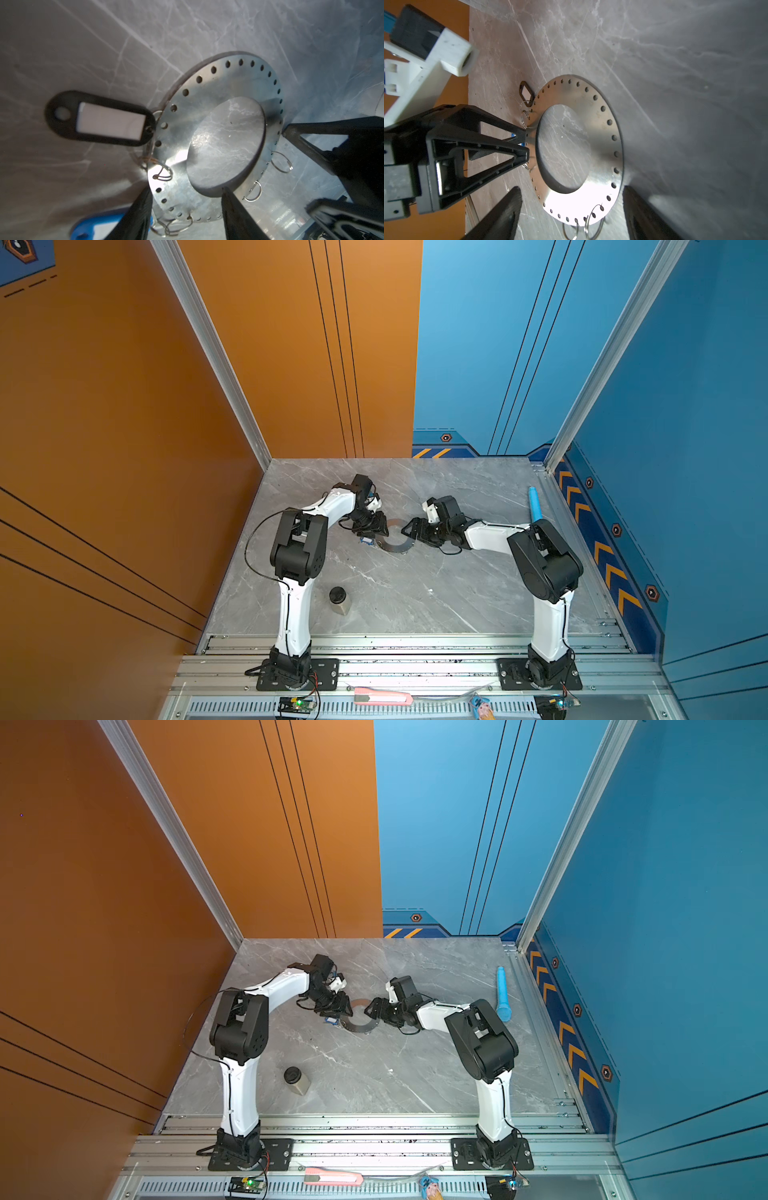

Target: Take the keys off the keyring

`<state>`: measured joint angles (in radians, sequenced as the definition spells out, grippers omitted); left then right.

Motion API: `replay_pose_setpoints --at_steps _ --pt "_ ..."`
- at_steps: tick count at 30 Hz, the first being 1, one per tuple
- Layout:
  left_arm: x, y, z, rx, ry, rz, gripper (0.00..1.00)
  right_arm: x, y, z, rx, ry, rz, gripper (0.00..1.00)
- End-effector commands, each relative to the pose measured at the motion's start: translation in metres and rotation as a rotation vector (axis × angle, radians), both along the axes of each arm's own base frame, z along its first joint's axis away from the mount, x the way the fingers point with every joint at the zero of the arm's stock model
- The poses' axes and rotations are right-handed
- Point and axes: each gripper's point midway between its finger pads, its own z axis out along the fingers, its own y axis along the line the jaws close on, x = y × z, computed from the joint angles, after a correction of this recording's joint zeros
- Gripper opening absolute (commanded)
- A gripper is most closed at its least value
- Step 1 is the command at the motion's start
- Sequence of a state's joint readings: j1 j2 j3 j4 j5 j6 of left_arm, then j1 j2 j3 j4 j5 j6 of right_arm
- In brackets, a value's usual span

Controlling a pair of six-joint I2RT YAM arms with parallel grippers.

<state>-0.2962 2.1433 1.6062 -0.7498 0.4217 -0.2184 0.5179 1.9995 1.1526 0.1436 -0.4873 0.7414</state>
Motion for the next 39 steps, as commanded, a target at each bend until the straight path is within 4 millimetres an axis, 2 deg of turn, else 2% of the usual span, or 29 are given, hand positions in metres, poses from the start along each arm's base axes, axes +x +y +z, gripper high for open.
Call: replay_pose_setpoints --at_steps 1,10,18,26,31,37,39 --pt "-0.003 -0.011 -0.008 -0.062 0.041 0.016 0.55 -0.013 0.000 -0.026 -0.008 0.093 -0.002 0.78" --pt "0.006 -0.022 0.006 -0.170 0.024 0.069 0.55 -0.010 0.010 -0.005 0.095 0.064 -0.011 0.78" --pt "0.014 -0.032 0.044 -0.303 -0.021 0.117 0.53 -0.017 -0.001 -0.017 0.038 0.078 0.007 0.77" --pt "0.014 -0.034 0.076 -0.410 -0.051 0.147 0.47 -0.015 -0.012 -0.017 0.037 0.074 -0.006 0.76" --pt "0.010 -0.032 0.068 -0.406 -0.033 0.148 0.39 -0.015 -0.012 -0.015 0.044 0.071 -0.004 0.76" --pt "0.000 -0.035 0.046 -0.371 0.005 0.126 0.27 -0.015 -0.013 -0.010 0.055 0.063 -0.002 0.76" --pt "0.000 -0.036 0.041 -0.370 0.016 0.124 0.19 -0.015 -0.014 -0.009 0.057 0.059 -0.001 0.76"
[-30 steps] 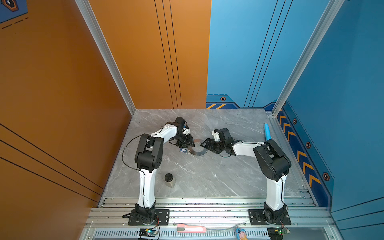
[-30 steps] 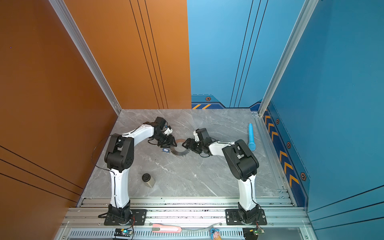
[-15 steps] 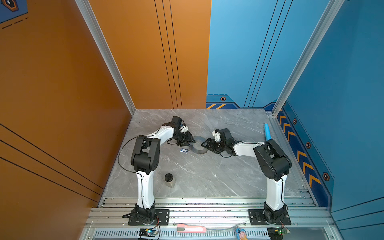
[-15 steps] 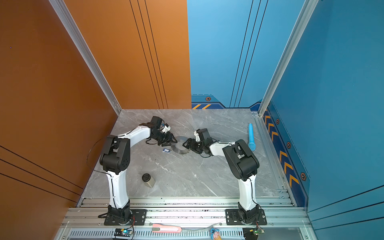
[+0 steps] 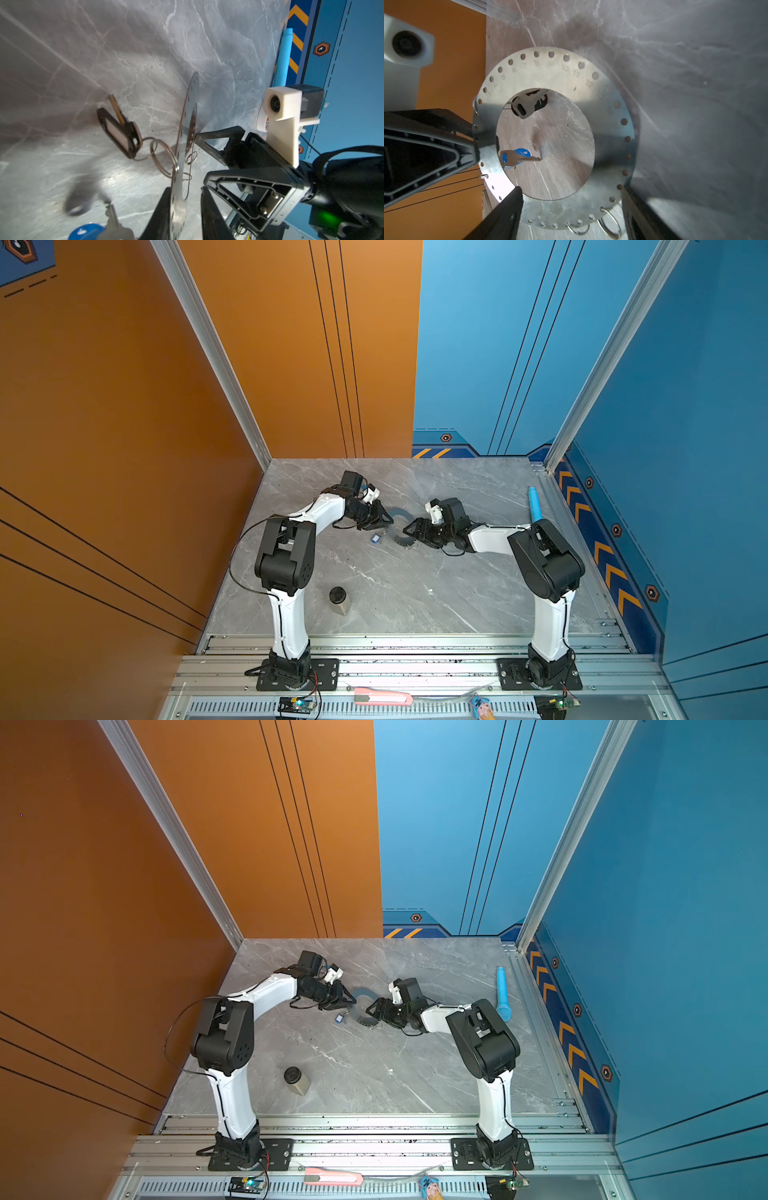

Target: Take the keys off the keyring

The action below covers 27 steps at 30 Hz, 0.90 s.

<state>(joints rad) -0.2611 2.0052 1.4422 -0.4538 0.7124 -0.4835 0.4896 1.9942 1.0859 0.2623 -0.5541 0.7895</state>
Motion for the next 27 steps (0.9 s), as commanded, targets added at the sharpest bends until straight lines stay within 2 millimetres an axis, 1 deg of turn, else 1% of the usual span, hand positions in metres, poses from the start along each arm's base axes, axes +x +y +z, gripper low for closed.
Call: replay_pose_setpoints --at_steps 1,2,6,9,11,15,17,19,24,27 --pt "-0.008 -0.008 -0.015 -0.011 0.038 -0.037 0.14 -0.014 -0.009 -0.009 -0.026 0.050 0.011 0.76" --pt "-0.008 -0.009 -0.014 -0.017 0.039 -0.039 0.10 -0.014 -0.009 -0.008 -0.024 0.051 0.008 0.76" --pt "-0.001 -0.004 -0.002 -0.027 0.018 -0.022 0.00 -0.012 -0.013 -0.003 -0.017 0.039 0.002 0.76" --pt "0.006 0.001 0.015 -0.049 -0.006 -0.002 0.00 -0.007 -0.019 0.009 -0.004 0.021 -0.010 0.77" --pt "0.009 0.002 0.032 -0.064 -0.033 0.000 0.00 -0.004 -0.026 0.022 0.009 -0.001 -0.023 0.79" --pt "0.013 0.007 0.067 -0.092 -0.083 0.009 0.00 0.001 -0.041 0.059 0.055 -0.063 -0.050 0.82" --pt "0.015 0.008 0.089 -0.118 -0.116 0.017 0.00 0.001 -0.047 0.079 0.083 -0.093 -0.061 0.82" --pt "0.015 0.007 0.110 -0.144 -0.143 0.021 0.00 -0.002 -0.049 0.097 0.115 -0.112 -0.069 0.82" --pt "0.012 0.006 0.165 -0.207 -0.231 0.039 0.00 -0.004 -0.048 0.148 0.230 -0.181 -0.099 0.82" --pt "0.015 0.003 0.205 -0.285 -0.303 0.075 0.00 -0.006 -0.039 0.183 0.325 -0.217 -0.109 0.81"
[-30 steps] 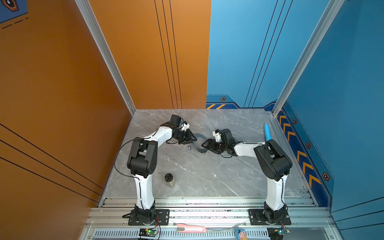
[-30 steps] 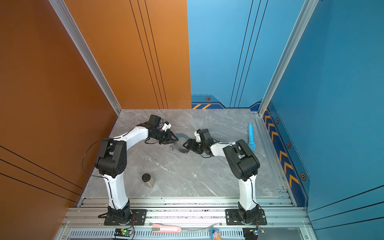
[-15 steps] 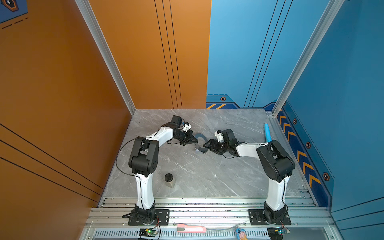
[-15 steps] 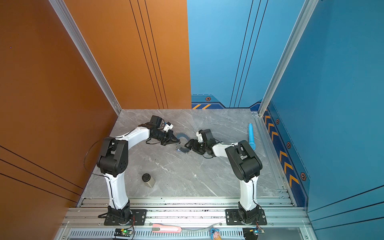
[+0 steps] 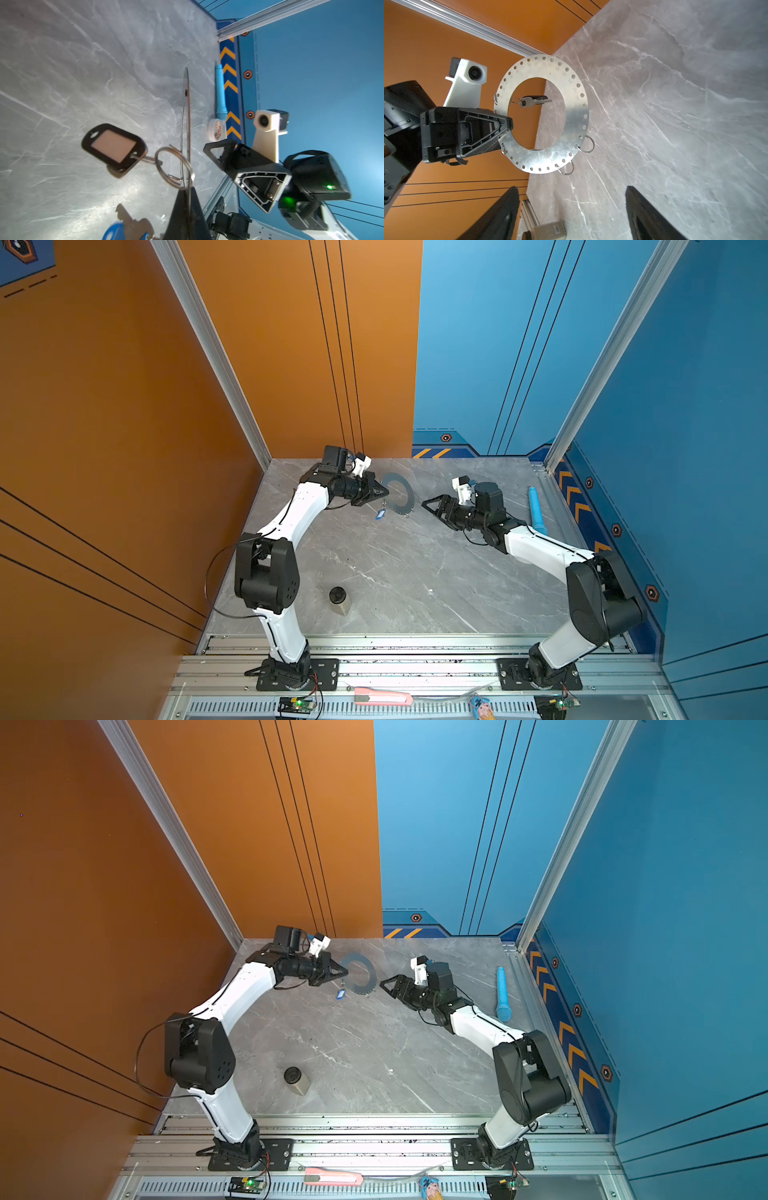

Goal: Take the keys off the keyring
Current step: 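Grasp the raised ring edge with the right gripper and lift it off the table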

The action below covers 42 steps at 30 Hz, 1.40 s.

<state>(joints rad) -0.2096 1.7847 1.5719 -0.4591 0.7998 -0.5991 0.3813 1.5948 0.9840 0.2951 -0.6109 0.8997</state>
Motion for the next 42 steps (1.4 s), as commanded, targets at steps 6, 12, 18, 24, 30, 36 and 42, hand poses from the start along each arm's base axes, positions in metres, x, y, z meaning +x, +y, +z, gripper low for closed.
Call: replay_pose_setpoints --at_steps 6,12,18,24,30,36,42 --pt "0.007 -0.010 0.117 -0.274 -0.193 0.092 0.00 -0.012 0.031 0.094 0.281 -0.108 -0.007 0.81" --pt "0.001 -0.014 0.156 -0.366 -0.261 0.147 0.00 -0.018 0.053 0.138 0.420 -0.156 -0.005 0.75" --pt "-0.009 -0.019 0.167 -0.391 -0.285 0.158 0.00 -0.014 0.055 0.180 0.558 -0.220 -0.043 0.67" --pt "-0.017 -0.019 0.176 -0.414 -0.295 0.153 0.00 -0.008 0.057 0.198 0.583 -0.252 -0.059 0.48" --pt "-0.018 -0.020 0.181 -0.465 -0.291 0.154 0.00 -0.004 0.061 0.214 0.638 -0.272 -0.058 0.27" --pt "-0.022 -0.020 0.184 -0.500 -0.292 0.149 0.00 -0.001 0.061 0.227 0.696 -0.283 -0.063 0.21" --pt "-0.023 -0.018 0.186 -0.522 -0.295 0.149 0.00 0.000 0.060 0.237 0.727 -0.302 -0.074 0.13"
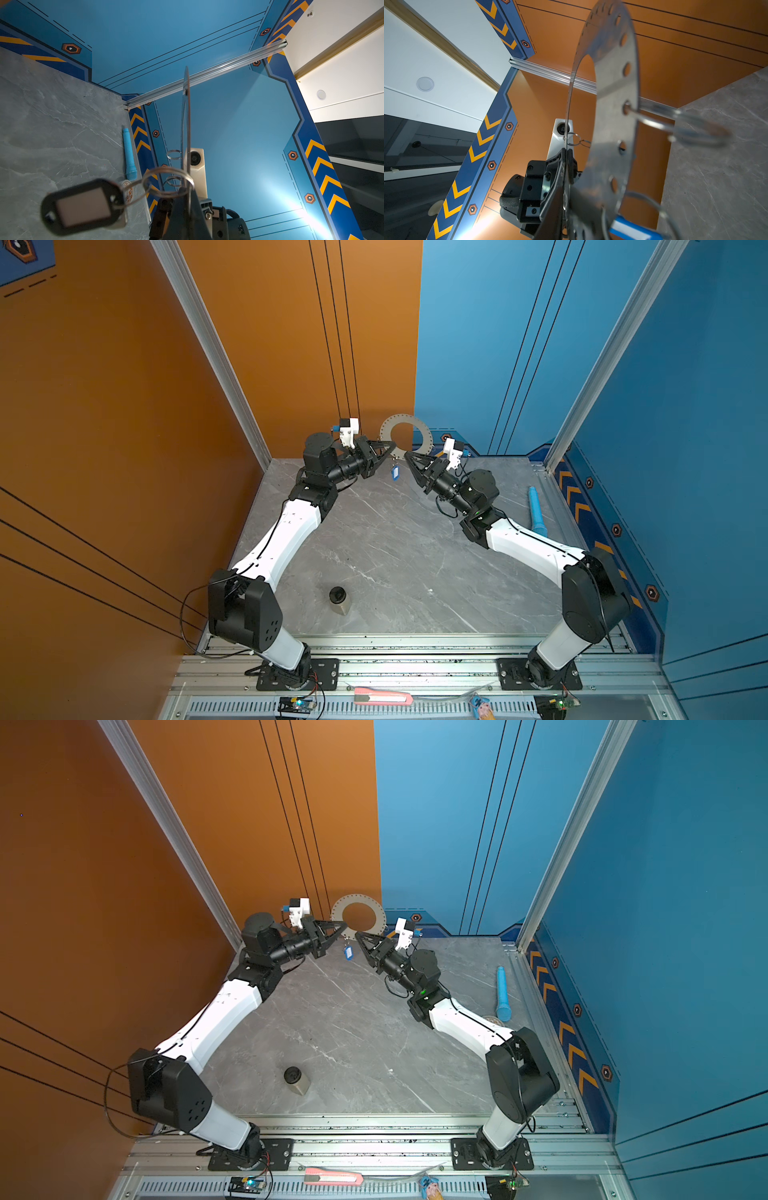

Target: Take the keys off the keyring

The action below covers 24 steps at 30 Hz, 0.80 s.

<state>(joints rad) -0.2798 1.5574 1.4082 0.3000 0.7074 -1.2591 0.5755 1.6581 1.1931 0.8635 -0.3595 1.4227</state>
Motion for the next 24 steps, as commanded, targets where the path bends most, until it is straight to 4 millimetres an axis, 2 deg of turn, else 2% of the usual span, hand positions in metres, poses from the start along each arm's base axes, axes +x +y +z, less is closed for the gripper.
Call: replay_pose_setpoints --at_steps 1,4,6,9,13,19,21,24 --pt "-0.012 0.003 0.017 -0.020 -0.057 -0.015 0.00 -0.008 -0.007 0.046 0.100 -0.103 -0.017 0.10" --pt "-0.013 0.004 0.017 -0.019 -0.061 -0.008 0.00 -0.008 -0.008 0.048 0.107 -0.107 -0.018 0.04" --pt "-0.014 0.005 0.020 -0.018 -0.071 -0.007 0.04 -0.008 -0.009 0.049 0.115 -0.109 -0.016 0.01" --pt "-0.014 0.008 0.023 -0.011 -0.085 -0.002 0.13 -0.009 -0.010 0.053 0.116 -0.118 -0.019 0.00" --pt "-0.018 0.014 0.020 0.045 -0.105 0.012 0.30 -0.011 -0.014 0.057 0.093 -0.126 -0.031 0.00" --pt "-0.034 0.026 0.001 0.232 -0.176 0.044 0.50 -0.014 -0.017 0.057 0.038 -0.130 -0.055 0.00" --pt "-0.040 0.028 -0.005 0.272 -0.206 0.042 0.54 -0.016 -0.017 0.059 0.031 -0.133 -0.056 0.00" --pt "-0.048 0.028 -0.020 0.358 -0.264 0.024 0.55 -0.019 -0.014 0.061 0.009 -0.138 -0.052 0.00"
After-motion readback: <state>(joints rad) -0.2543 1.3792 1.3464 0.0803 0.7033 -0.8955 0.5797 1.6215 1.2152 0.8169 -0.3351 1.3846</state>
